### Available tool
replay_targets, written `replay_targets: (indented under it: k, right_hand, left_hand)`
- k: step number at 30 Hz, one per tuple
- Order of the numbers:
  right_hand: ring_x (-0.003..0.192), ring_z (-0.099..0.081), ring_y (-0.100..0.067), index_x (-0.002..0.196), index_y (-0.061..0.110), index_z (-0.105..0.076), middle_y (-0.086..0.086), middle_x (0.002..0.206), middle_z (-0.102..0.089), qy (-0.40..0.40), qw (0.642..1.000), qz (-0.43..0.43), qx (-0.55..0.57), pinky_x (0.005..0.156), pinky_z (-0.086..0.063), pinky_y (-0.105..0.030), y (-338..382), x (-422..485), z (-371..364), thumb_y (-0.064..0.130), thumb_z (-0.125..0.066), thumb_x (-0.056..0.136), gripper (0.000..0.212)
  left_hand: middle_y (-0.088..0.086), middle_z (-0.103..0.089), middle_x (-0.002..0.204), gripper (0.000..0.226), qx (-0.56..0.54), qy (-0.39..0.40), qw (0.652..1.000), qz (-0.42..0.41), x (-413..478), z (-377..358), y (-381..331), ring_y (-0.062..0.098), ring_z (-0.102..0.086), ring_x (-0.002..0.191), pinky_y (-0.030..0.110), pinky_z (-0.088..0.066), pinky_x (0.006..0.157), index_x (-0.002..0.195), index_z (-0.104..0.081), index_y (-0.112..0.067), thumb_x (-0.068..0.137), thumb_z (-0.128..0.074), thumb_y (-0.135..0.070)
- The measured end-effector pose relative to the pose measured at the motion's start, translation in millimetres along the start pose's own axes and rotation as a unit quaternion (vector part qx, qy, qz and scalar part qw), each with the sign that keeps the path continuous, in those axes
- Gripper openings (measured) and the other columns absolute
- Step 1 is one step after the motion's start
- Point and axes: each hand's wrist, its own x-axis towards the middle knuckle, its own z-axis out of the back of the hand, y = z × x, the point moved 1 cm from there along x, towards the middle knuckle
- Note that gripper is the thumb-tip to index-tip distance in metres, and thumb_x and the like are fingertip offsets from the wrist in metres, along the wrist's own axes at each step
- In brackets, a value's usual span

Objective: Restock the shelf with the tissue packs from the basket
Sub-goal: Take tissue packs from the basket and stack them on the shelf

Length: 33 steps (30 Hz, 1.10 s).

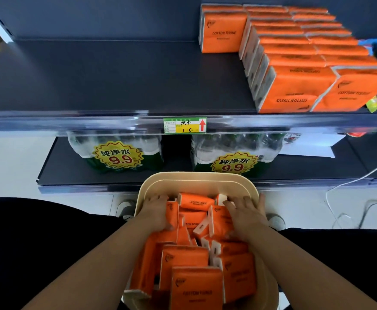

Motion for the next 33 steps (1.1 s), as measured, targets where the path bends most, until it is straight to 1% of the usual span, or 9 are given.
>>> replay_targets:
  k: [2, 5, 8, 11, 18, 21, 25, 29, 33]
  right_hand:
    - [0.141, -0.016, -0.031, 0.150, 0.033, -0.017, 0.002, 0.155, -0.024, 0.008, 1.000, 0.003, -0.010, 0.105, 0.014, -0.070, 1, 3, -2, 0.070, -0.060, 0.073, 0.095]
    - [0.140, -0.019, -0.031, 0.146, 0.035, -0.025, 0.007, 0.149, -0.035, 0.019, 1.000, 0.004, 0.008, 0.099, 0.020, -0.072, 3, 9, -4, 0.063, -0.063, 0.073, 0.086]
    - [0.138, -0.021, -0.031, 0.141, 0.033, -0.031, 0.006, 0.142, -0.045, 0.032, 0.999, -0.002, 0.023, 0.101, 0.018, -0.072, 3, 10, 0, 0.054, -0.065, 0.075, 0.077]
    - [0.139, -0.023, -0.031, 0.142, 0.029, -0.028, 0.002, 0.138, -0.048, 0.043, 0.999, -0.008, 0.025, 0.105, 0.014, -0.071, 4, 7, 5, 0.049, -0.068, 0.074, 0.081]
    - [0.140, -0.024, -0.031, 0.147, 0.027, -0.022, -0.007, 0.149, -0.032, 0.053, 0.998, -0.005, 0.030, 0.107, 0.011, -0.070, 2, 6, 9, 0.052, -0.073, 0.069, 0.096]
    - [0.141, -0.019, -0.031, 0.147, 0.030, -0.026, -0.007, 0.151, -0.028, 0.059, 0.998, 0.010, 0.031, 0.107, 0.011, -0.070, -1, 6, 7, 0.050, -0.067, 0.072, 0.088]
    - [0.143, -0.017, -0.030, 0.144, 0.030, -0.027, -0.003, 0.151, -0.033, 0.051, 0.996, 0.011, 0.068, 0.108, 0.013, -0.068, -2, 3, 11, 0.034, -0.060, 0.080, 0.073]
    - [0.135, -0.036, -0.027, 0.140, 0.028, -0.029, 0.000, 0.137, -0.051, 0.053, 0.994, -0.003, 0.095, 0.111, 0.013, -0.065, -1, -4, 18, 0.025, -0.052, 0.087, 0.058]
    - [0.127, -0.047, -0.025, 0.137, 0.030, -0.036, 0.003, 0.133, -0.053, 0.052, 0.994, 0.003, 0.095, 0.112, 0.006, -0.066, -3, -5, 22, 0.030, -0.056, 0.088, 0.052]
  left_hand:
    - [0.007, -0.032, 0.147, 0.095, 0.039, 0.005, 0.999, -0.004, -1, 1, -3, 0.031, -0.026, 0.138, 0.045, -0.025, 0.115, 0.145, -0.032, -0.023, 0.067, -0.083, -0.044]
    - [0.006, -0.028, 0.145, 0.092, 0.064, -0.008, 0.998, -0.017, -5, 4, -8, 0.032, -0.022, 0.138, 0.047, -0.027, 0.114, 0.140, -0.035, -0.024, 0.065, -0.083, -0.046]
    - [0.004, -0.035, 0.141, 0.087, 0.093, -0.022, 0.995, -0.039, -8, 7, -13, 0.028, -0.028, 0.135, 0.047, -0.023, 0.114, 0.133, -0.035, -0.027, 0.063, -0.083, -0.048]
    - [0.001, -0.044, 0.138, 0.082, 0.092, -0.014, 0.995, -0.047, -11, 10, -16, 0.025, -0.036, 0.132, 0.047, -0.025, 0.112, 0.128, -0.035, -0.027, 0.065, -0.083, -0.046]
    - [0.003, -0.035, 0.142, 0.090, 0.104, 0.003, 0.992, -0.065, -14, 19, -12, 0.029, -0.024, 0.137, 0.049, -0.020, 0.111, 0.141, -0.031, -0.033, 0.067, -0.081, -0.047]
    - [0.003, -0.036, 0.140, 0.081, 0.099, 0.015, 0.992, -0.070, -16, 22, -11, 0.029, -0.024, 0.136, 0.051, -0.017, 0.112, 0.141, -0.034, -0.037, 0.072, -0.075, -0.046]
    - [0.003, -0.036, 0.143, 0.079, 0.093, 0.017, 0.993, -0.069, -16, 21, -9, 0.030, -0.025, 0.137, 0.053, -0.015, 0.115, 0.142, -0.035, -0.038, 0.073, -0.074, -0.046]
    - [0.000, -0.039, 0.142, 0.070, 0.083, 0.017, 0.993, -0.080, -19, 24, -7, 0.029, -0.025, 0.137, 0.054, -0.015, 0.115, 0.137, -0.039, -0.038, 0.076, -0.073, -0.043]
    - [-0.003, -0.045, 0.132, 0.053, 0.072, 0.013, 0.992, -0.099, -26, 33, -10, 0.026, -0.027, 0.131, 0.050, -0.015, 0.111, 0.127, -0.049, -0.038, 0.079, -0.069, -0.036]
